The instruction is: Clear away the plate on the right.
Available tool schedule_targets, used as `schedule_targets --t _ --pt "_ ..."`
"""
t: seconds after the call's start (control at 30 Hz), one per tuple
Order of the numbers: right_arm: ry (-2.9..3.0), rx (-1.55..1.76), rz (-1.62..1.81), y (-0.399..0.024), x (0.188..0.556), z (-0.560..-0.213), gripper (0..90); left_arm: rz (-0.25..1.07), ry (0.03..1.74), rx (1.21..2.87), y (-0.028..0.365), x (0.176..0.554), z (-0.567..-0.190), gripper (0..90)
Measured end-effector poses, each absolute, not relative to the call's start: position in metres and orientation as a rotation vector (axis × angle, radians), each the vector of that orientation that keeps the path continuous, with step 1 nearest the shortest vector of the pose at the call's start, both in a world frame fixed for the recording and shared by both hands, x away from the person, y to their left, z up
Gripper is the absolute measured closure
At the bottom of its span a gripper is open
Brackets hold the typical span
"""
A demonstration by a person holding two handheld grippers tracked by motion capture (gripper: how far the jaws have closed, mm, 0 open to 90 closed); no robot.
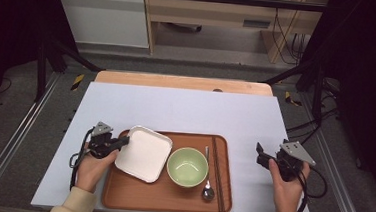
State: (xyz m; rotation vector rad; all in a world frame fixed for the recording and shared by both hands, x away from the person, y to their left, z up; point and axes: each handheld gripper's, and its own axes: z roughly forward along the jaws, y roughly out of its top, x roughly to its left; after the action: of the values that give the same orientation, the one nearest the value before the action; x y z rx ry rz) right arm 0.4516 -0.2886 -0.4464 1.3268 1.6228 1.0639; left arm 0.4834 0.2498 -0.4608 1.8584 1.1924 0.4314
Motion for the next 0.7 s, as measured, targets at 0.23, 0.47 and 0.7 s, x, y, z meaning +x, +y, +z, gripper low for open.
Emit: schedule_targets --t 0.23,0.47,0.7 --pt "1.623 1.336 1.063 -0.289 0.453 -0.447 8.2 0.424 1.197 1.865 0.252 0.481 -0.463 86.7" --pt "1.629 1.351 1.063 -0.288 0.454 -0.448 7.7 0.415 1.203 1.869 0.251 0.481 -0.467 86.5" --pt "1.635 1.363 1.064 -0.288 0.454 -0.448 7.5 0.403 1.209 1.878 0.250 0.482 -0.472 86.1"
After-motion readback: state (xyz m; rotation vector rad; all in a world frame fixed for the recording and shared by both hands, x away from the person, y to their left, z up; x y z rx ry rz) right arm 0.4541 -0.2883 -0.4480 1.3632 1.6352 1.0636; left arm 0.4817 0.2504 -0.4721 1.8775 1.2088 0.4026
